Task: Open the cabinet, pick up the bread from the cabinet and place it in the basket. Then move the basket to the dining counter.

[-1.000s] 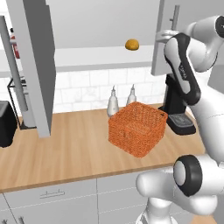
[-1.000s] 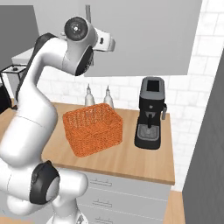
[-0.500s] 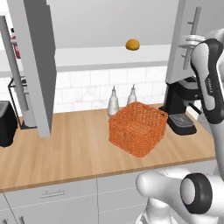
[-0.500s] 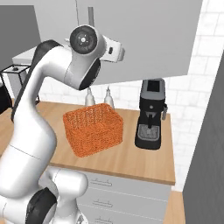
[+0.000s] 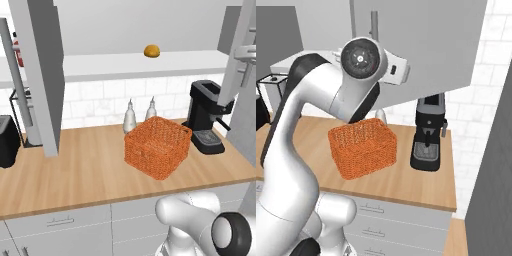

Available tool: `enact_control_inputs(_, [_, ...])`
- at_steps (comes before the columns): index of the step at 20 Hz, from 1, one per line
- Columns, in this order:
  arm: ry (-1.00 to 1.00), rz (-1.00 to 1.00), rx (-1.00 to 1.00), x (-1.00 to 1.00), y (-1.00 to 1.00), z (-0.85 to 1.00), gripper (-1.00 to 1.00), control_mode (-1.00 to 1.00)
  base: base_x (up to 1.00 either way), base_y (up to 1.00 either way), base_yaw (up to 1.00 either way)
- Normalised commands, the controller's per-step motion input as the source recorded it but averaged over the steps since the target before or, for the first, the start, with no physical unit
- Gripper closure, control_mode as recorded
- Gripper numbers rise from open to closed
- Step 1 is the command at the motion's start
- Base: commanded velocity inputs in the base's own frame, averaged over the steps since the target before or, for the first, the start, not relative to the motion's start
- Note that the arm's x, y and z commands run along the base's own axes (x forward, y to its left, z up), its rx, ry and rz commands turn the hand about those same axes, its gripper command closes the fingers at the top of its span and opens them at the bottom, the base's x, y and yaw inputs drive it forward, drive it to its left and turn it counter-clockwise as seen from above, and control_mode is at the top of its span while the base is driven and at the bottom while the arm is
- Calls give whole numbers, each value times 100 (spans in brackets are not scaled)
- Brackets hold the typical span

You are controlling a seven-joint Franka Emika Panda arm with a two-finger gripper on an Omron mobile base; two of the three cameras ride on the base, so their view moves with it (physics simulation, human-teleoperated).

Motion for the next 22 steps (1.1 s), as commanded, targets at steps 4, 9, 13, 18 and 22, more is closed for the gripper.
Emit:
enact_control_inputs(4, [-4,-3,0,-10,19,-47,-100,-100,0,0,0])
enact_control_inputs(9, [3,-2,0,-17,-14,-27,-100,-100,0,0,0])
enact_control_inputs(13, [14,-9,0,-35,66,0,-100,-100,0,0,0])
enact_control_inputs(18, [33,-7,0,-20,95,4,-100,-100,0,0,0])
enact_control_inputs(22, [20,-26,3,1,96,0,-100,-100,0,0,0])
